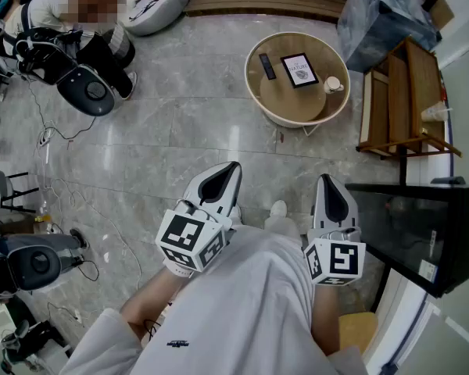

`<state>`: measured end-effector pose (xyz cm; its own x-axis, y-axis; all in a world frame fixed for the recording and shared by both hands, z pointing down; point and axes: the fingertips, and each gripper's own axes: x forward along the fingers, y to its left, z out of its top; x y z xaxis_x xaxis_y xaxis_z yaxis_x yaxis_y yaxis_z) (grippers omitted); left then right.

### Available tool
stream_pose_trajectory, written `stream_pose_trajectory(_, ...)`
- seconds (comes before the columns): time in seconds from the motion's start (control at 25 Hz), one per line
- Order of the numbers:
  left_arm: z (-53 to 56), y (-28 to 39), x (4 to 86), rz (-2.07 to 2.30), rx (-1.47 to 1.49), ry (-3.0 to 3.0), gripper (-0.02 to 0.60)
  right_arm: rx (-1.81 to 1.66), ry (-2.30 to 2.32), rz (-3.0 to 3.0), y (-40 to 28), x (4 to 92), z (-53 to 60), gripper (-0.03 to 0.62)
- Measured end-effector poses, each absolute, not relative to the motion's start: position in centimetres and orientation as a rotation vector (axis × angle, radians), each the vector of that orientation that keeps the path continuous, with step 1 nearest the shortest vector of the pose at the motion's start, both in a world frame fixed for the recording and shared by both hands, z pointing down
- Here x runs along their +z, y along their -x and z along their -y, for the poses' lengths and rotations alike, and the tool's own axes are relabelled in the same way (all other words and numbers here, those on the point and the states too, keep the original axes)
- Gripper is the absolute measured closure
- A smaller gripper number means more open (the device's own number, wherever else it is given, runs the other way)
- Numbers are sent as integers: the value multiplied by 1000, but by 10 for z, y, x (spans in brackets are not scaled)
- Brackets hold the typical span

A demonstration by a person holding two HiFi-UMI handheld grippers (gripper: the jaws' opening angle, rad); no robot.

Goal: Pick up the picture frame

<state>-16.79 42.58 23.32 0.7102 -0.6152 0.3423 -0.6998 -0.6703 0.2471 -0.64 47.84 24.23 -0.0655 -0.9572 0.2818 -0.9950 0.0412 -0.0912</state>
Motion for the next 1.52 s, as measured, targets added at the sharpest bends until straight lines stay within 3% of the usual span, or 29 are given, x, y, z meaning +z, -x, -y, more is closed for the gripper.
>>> stream_pose_trajectory(0.92,-432,90,246,1131,410,-2506,591,456,-2010,2274,-96,258,-478,583)
stream_pose_trajectory(1.28,-381,84,267,1109,415,-2458,590,470,-1934,2300,-92,273,-418,582)
stream_pose_trajectory(1.44,-313,91,262,1094,386,-2465,590,493,-1863,2320,-72,272,-353,505)
stream_pose_trajectory(1.52,-273,98,260,1092,376,-2456,591,496,-1856,2312,-66,265,-315,502)
